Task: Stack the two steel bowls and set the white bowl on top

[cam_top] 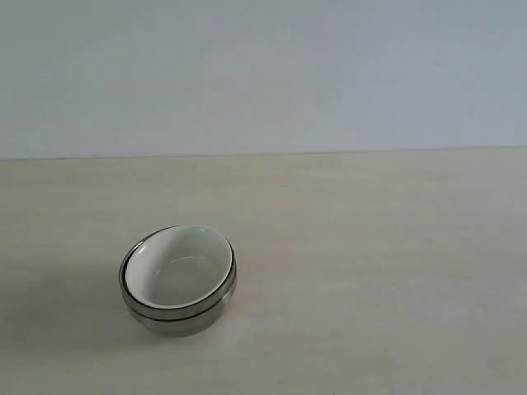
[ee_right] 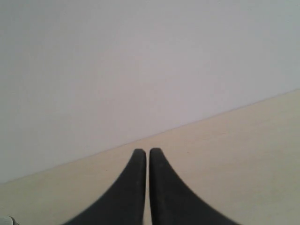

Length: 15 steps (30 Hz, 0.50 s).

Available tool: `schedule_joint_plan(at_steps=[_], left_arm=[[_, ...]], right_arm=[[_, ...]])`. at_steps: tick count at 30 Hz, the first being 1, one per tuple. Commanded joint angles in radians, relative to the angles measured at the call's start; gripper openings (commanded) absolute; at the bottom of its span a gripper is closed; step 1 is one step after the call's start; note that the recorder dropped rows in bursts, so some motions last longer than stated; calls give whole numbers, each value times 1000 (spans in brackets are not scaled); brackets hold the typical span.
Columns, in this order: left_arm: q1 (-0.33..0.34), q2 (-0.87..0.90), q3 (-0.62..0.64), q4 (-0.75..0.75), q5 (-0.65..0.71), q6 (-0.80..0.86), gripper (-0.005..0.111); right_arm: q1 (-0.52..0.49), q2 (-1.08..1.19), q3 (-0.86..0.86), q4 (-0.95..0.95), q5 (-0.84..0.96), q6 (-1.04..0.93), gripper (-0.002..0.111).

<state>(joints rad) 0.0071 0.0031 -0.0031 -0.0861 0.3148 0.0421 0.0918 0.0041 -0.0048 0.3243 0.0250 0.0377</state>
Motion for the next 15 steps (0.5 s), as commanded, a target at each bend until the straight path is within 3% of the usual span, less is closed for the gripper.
schedule_joint_plan(at_steps=[1, 13, 15], left_arm=[[-5, -3, 3, 0, -8, -5, 4], [-5, -3, 3, 0, -8, -5, 4], [-5, -3, 3, 0, -8, -5, 4]], right_arm=[[-2, -4, 5, 3, 4, 6, 0], [-2, -4, 5, 3, 1, 6, 0], [-2, -4, 5, -94, 5, 6, 0]])
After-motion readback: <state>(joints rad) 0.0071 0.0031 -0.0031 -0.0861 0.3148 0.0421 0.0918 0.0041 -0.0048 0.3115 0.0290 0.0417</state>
